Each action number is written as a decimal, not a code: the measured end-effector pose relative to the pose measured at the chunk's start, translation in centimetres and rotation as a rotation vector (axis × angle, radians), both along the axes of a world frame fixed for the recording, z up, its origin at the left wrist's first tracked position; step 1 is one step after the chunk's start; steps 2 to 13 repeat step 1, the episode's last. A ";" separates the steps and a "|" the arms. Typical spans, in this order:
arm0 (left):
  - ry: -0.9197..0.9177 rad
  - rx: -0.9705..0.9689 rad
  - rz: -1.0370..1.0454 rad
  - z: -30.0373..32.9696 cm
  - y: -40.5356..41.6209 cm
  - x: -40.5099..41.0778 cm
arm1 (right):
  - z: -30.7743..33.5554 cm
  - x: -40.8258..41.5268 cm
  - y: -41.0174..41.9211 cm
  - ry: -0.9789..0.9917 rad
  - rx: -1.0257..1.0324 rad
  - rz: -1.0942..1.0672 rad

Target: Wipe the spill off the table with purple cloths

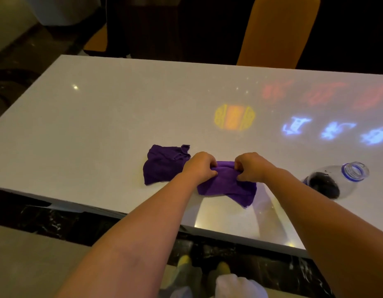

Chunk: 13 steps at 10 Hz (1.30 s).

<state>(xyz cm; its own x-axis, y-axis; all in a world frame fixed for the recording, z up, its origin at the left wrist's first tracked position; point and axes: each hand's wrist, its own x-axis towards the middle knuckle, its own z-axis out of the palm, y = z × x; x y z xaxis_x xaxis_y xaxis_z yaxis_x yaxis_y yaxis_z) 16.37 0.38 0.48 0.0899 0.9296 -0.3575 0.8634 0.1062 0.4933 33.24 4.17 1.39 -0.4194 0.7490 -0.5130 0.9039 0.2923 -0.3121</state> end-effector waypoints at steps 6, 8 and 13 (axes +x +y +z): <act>0.017 0.006 0.016 1.5 0.7 -0.5 | 1.1 -0.2 0.6 -0.017 0.008 -0.034; 0.017 0.006 0.016 1.5 0.7 -0.5 | 1.1 -0.2 0.6 -0.017 0.008 -0.034; 0.017 0.006 0.016 1.5 0.7 -0.5 | 1.1 -0.2 0.6 -0.017 0.008 -0.034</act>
